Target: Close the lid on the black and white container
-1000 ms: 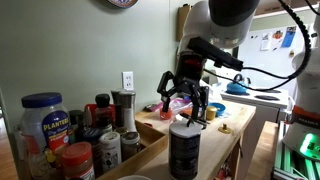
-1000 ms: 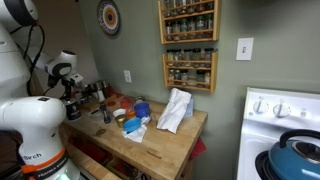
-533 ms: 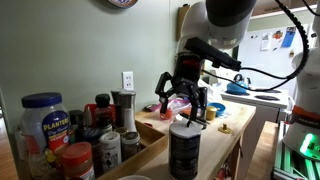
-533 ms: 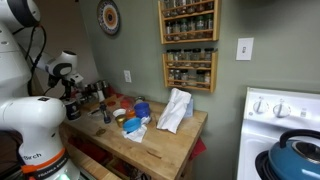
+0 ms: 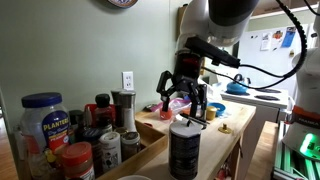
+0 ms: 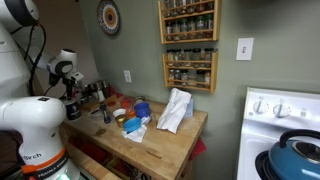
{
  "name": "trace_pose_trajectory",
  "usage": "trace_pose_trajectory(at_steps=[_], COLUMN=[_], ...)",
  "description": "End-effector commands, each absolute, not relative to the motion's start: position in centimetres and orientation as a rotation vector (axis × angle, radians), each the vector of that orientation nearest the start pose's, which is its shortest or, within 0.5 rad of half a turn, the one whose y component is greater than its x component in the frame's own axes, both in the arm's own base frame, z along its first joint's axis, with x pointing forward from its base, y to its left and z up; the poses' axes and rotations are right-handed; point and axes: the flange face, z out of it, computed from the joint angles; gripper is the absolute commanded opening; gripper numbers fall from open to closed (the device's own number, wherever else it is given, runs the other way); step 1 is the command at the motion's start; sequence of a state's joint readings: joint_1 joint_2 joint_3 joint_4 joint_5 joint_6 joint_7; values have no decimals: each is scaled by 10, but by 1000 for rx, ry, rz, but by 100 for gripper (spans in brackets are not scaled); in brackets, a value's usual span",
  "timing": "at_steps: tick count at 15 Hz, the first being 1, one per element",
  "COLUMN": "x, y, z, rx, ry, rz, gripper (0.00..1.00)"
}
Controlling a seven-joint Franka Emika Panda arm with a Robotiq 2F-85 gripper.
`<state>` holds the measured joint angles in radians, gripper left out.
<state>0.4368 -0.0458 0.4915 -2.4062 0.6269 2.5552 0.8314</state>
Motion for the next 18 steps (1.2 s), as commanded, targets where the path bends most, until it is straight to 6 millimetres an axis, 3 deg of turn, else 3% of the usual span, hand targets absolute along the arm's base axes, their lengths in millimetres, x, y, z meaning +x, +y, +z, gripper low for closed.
trace_pose_trajectory(at_steps=[1,7,10,18], x=[301,291,285,282], y=[388,377,370,360], z=[359,364,360,345], rx=[-2724,-2694,-2694,-2712], ry=[557,516,523,551], rz=[230,272,299,294], gripper=[65,17,0,0])
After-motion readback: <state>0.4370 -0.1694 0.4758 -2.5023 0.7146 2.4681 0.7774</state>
